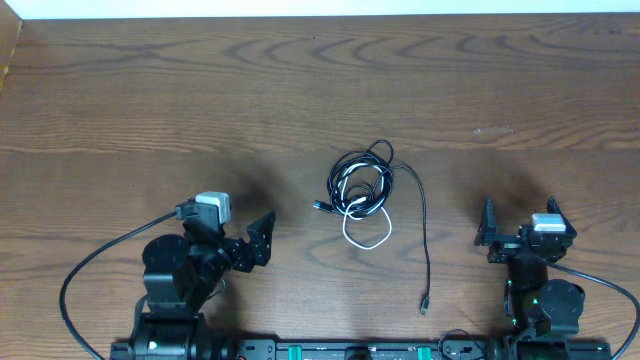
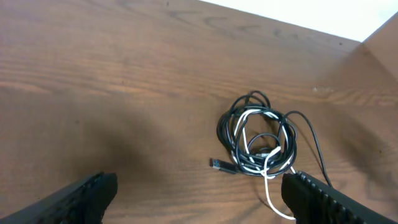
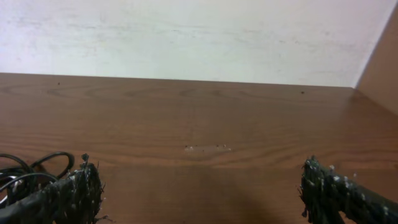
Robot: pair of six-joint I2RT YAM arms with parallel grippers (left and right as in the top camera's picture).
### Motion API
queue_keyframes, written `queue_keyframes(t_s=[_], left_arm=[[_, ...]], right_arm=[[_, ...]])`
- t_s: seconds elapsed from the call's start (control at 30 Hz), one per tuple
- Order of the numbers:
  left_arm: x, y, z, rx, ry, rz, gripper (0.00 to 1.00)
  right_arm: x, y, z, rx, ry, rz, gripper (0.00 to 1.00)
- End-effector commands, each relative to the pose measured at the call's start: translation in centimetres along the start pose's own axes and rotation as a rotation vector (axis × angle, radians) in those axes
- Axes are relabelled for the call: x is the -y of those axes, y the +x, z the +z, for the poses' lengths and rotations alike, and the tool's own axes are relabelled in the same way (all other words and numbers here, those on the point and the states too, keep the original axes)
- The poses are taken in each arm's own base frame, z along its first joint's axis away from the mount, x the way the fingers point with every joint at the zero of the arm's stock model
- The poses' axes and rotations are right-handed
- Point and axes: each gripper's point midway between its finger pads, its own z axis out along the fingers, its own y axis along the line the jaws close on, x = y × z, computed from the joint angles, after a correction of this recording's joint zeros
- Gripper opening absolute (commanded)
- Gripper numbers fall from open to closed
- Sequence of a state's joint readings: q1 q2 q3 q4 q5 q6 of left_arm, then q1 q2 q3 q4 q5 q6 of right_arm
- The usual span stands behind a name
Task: Untangle cables
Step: 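Move the left gripper forward over the black and white cable bundle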
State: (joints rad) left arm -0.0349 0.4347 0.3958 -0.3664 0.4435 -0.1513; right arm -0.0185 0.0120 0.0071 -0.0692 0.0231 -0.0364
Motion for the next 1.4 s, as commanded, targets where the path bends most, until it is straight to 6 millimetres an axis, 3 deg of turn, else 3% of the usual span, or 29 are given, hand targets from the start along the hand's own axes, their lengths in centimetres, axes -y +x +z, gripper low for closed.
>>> queue_keyframes(t_s=[0.0,0.27,0.63,0.93,1.13,1.37], left_arm=[[0.7,-1.6,-0.2,0.003,0.012,-0.004,0.91],[-2.0,-1.4,0.5,-0.145,-0.157,-0.065,0.91],[-1.7,-2.1,0.1,-0.296,-0.188,-0.117,0.92],[0.1,-1.6,0.4,-0.364,-0.150,-0.121,0.92],[3.5,-1.8,1.2,-0.359,-0.009,-0.069,0.92],[4.4,-2.6,1.9,-0.330,0.037,-0.063,0.92]], right_arm=[[0.4,0.0,0.0,0.001,0.018,0.010,0.99],[0.4,0.0,0.0,0.001,0.018,0.010,0.99],[0.4,0.0,0.0,0.001,0.018,0.010,0.99],[0.4,0.0,0.0,0.001,0.018,0.010,0.99],[0.4,0.0,0.0,0.001,0.018,0.010,0.99],[0.4,0.0,0.0,0.001,0.018,0.010,0.99]])
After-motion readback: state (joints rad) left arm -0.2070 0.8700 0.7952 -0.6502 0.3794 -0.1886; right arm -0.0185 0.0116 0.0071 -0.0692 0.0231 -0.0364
